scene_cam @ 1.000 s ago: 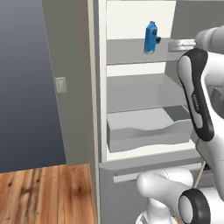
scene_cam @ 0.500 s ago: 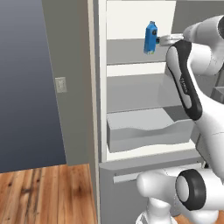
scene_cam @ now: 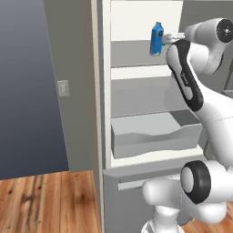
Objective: Take out the milk from the fridge and place it on the tray on the counter. Then take the sugar cube near the tray and place it in the tray.
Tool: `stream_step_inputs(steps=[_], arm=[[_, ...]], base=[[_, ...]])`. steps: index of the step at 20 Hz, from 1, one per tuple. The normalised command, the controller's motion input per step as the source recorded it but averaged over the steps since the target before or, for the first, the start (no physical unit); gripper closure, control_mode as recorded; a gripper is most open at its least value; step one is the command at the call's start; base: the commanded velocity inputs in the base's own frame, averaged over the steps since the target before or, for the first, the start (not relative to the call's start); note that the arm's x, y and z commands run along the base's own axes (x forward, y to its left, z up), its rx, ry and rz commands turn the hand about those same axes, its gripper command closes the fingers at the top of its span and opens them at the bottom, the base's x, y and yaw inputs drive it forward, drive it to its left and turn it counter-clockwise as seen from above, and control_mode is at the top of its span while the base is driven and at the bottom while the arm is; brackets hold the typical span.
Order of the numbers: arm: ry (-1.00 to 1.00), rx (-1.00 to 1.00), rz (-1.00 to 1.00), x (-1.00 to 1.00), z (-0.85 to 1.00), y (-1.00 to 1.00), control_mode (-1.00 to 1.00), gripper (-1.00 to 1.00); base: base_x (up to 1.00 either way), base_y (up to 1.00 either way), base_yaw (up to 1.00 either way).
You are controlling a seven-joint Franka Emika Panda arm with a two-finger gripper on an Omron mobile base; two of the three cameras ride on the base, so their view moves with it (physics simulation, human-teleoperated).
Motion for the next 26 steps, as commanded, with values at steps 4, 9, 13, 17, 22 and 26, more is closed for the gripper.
stream_step_inputs(steps=[4,9,13,17,22,26], arm=[[0.00,0.00,0.01,0.43,0.00,-0.06,-1.00,-1.00],[0.00,0.00,0.01,0.39,-0.04,-0.12,-1.00,-1.00],[0.00,0.00,0.01,0.34,-0.20,-0.08,-1.00,-1.00],[0.00,0.00,0.01,0.30,-0.23,-0.03,-1.00,-1.00],[0.00,0.00,0.00,0.41,-0.15,-0.02,-1.00,-1.00],[0.00,0.00,0.00,0.46,-0.05,0.00,-1.00,-1.00]], base=[[0.00,0.00,0.00],[0.00,0.00,0.00],[0.00,0.00,0.00],[0.00,0.00,0.00],[0.00,0.00,0.00],[0.00,0.00,0.00]])
